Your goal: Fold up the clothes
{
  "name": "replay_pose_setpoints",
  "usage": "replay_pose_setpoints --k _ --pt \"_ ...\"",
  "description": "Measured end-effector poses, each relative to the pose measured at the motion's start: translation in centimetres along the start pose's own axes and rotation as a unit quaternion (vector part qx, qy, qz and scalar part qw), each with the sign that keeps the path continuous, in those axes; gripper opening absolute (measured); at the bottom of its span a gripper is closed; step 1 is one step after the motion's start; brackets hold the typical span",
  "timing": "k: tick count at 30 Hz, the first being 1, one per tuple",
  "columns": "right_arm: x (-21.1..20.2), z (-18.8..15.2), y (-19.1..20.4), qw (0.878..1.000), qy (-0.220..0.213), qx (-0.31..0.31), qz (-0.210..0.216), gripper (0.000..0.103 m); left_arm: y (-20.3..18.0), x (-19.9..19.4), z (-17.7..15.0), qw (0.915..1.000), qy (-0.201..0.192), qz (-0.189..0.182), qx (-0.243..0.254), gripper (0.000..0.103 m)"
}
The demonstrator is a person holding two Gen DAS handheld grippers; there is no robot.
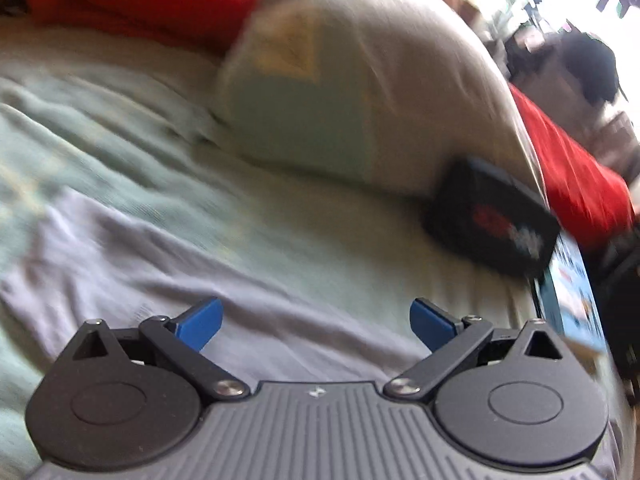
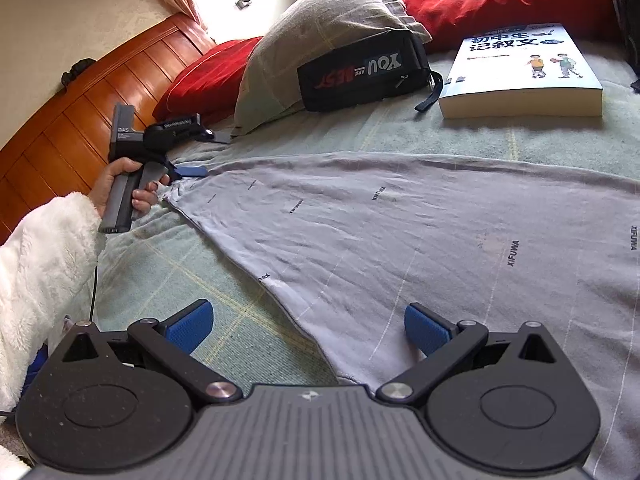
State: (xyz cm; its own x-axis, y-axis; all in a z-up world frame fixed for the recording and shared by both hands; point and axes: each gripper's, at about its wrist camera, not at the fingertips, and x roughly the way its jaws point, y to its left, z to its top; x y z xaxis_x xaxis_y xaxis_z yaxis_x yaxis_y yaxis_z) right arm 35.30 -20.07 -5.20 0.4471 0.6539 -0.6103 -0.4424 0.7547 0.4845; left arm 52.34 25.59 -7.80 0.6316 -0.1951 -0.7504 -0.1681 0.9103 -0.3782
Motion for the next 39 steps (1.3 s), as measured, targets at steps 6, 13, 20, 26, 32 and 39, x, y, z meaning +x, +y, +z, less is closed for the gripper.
replay_pose_setpoints --k 6,13,20,26,32,39 --pt "0.2 -0.1 -0.1 1.000 0.001 0.000 0.003 0.103 0.1 2.8 1.1 0.9973 -0.052 0.052 0.001 0.100" --pt "0.1 -0.1 -0.4 1.000 -0.002 0.009 0.010 0.103 -0.4 -0.3 1.2 0.9974 -0.062 0.036 0.012 0.100" --pt "0.4 -0.2 0.0 1.000 0.001 -0.001 0.000 0.103 2.2 -0.1 -0.1 0.9992 -0.014 0.023 0.029 0.101" --pt "0.5 -0.2 -0.2 1.000 0.003 -0.001 0.001 0.103 2.9 -0.9 0.8 0.9943 -0.060 0.088 -0.002 0.100" --pt "0.4 -0.3 -0.1 1.000 0.002 0.000 0.004 0.103 0.1 -2.4 0.6 0.9921 -0.053 0.112 0.021 0.100" --pt "-0.1 -0.4 0.3 1.000 0.007 -0.003 0.014 0.103 -5.9 -5.6 -4.9 0.9897 -0.022 0.109 0.091 0.101"
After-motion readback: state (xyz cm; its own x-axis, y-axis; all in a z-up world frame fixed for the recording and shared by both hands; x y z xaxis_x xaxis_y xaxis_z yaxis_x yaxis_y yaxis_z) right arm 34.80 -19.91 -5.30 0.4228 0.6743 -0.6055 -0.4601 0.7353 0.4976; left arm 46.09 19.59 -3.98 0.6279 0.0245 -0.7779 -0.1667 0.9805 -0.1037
